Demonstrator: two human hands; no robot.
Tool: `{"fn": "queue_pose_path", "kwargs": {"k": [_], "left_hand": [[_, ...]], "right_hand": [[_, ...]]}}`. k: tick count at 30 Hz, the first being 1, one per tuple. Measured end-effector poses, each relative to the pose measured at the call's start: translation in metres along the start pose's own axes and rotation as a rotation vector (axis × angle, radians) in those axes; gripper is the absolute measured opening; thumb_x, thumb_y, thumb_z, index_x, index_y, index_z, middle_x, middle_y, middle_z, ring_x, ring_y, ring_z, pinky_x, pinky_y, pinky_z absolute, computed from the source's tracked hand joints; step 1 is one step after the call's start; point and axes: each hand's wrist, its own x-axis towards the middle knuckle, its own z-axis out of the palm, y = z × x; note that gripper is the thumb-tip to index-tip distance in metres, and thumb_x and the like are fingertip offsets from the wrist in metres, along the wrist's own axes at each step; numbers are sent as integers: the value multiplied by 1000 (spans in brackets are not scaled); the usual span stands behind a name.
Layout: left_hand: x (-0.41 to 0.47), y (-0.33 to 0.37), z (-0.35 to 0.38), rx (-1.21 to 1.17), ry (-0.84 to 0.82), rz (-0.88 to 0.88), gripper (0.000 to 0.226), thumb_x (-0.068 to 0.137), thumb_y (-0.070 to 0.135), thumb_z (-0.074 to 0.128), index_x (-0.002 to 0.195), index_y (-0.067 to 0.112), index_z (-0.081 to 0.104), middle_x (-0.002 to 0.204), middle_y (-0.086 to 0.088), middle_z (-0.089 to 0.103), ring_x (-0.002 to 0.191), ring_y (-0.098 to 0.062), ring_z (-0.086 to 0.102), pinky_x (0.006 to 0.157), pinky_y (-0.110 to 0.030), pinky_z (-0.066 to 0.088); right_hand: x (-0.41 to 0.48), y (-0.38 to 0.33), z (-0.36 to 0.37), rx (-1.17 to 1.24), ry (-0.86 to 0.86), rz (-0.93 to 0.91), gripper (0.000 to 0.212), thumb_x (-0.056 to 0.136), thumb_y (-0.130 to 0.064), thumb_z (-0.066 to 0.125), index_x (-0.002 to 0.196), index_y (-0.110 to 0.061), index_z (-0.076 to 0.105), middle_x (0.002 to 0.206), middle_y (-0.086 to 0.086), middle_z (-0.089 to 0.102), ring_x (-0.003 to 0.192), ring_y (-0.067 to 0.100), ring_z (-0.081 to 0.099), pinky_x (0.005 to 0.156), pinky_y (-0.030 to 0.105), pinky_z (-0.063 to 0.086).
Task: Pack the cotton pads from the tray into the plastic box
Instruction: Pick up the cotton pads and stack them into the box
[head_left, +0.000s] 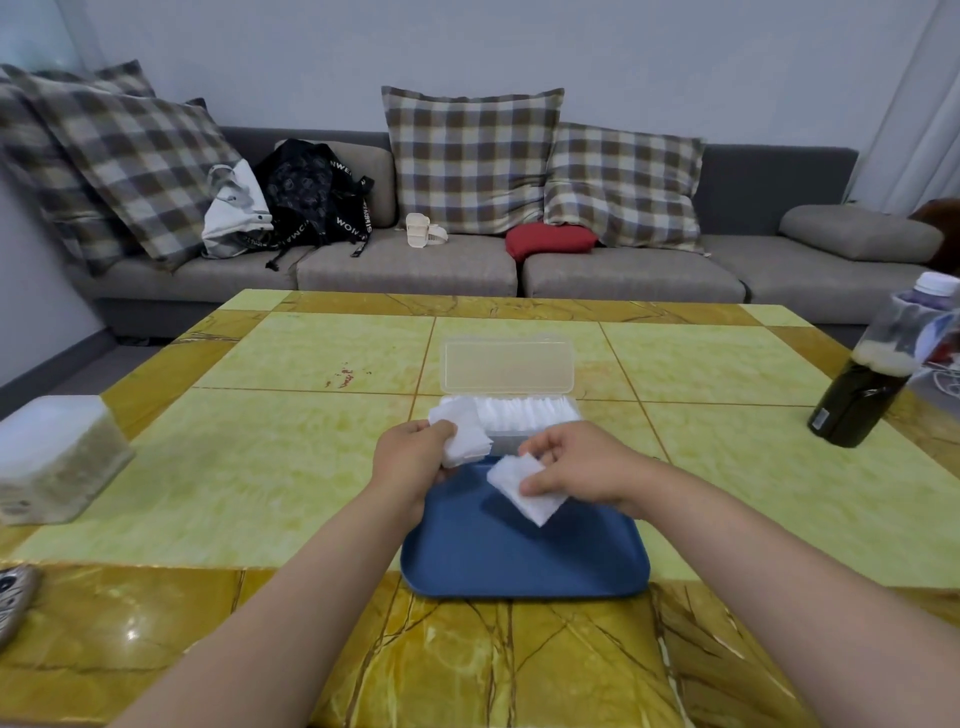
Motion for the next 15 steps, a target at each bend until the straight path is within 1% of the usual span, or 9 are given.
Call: {"fn": "queue_pose_path", "kwargs": {"k": [2, 3, 4, 6, 7, 9, 11, 13, 15], "left_hand": [[1, 0, 0, -6, -20, 1, 7, 93, 10, 64, 90, 5, 68, 95, -14, 74, 85, -31, 71, 89, -47, 60], [0, -1, 1, -8, -50, 1, 8, 93, 10, 65, 93, 3, 70, 97, -15, 75, 88, -31, 73, 88, -46, 60], [-1, -1, 2, -11, -89, 0, 10, 93, 10, 66, 95, 2, 71, 99, -16, 76, 90, -31, 75, 87, -43, 61], [-6, -1, 6, -20, -174, 5, 14, 92, 10, 67, 99, 0, 73, 98, -15, 78, 90, -29, 76, 85, -40, 62], [-9, -1, 9, -29, -217, 11, 15, 93, 11, 67, 101, 0, 73, 98, -15, 78, 90, -28, 77, 85, -39, 62], [-13, 1, 13, -60, -289, 11, 18, 94, 11, 64, 105, -1, 73, 99, -16, 78, 93, -29, 76, 88, -40, 61], [-15, 2, 15, -77, -324, 17, 20, 96, 10, 61, 109, -1, 72, 100, -18, 78, 96, -31, 75, 90, -41, 60], [-15, 2, 16, -79, -335, 29, 24, 99, 13, 59, 113, -3, 70, 102, -19, 77, 96, -31, 75, 91, -42, 59], [-15, 2, 16, -97, -340, 16, 30, 101, 21, 56, 116, -2, 68, 103, -18, 77, 96, -30, 76, 91, -42, 59]], "right_hand": [[0, -7, -8, 233, 39, -13, 30, 79, -10, 84, 107, -10, 72, 94, 4, 75, 77, 14, 68, 61, 23, 52], [0, -10, -10, 329, 51, -32, 26, 81, -8, 82, 105, -9, 72, 93, 6, 76, 76, 15, 70, 62, 26, 54], [0, -13, -11, 414, 61, -52, 26, 81, -6, 81, 106, -9, 71, 94, 7, 77, 77, 17, 71, 66, 30, 57], [2, -18, -11, 521, 89, -69, 34, 80, -3, 81, 110, -12, 66, 97, 10, 76, 81, 21, 72, 75, 39, 58], [3, -19, -10, 526, 108, -71, 39, 79, -3, 82, 110, -16, 64, 98, 10, 75, 81, 23, 71, 74, 40, 57], [6, -20, -6, 476, 152, -70, 43, 76, -6, 86, 108, -21, 62, 102, 12, 73, 82, 23, 69, 65, 36, 54], [8, -20, -3, 429, 196, -68, 44, 73, -10, 89, 105, -22, 61, 106, 14, 71, 81, 24, 67, 59, 33, 51], [8, -21, -2, 400, 221, -67, 44, 72, -11, 90, 103, -21, 61, 102, 12, 72, 78, 23, 67, 59, 33, 50], [6, -22, -3, 373, 239, -67, 42, 72, -12, 90, 102, -19, 61, 96, 9, 72, 73, 20, 66, 55, 31, 49]]}}
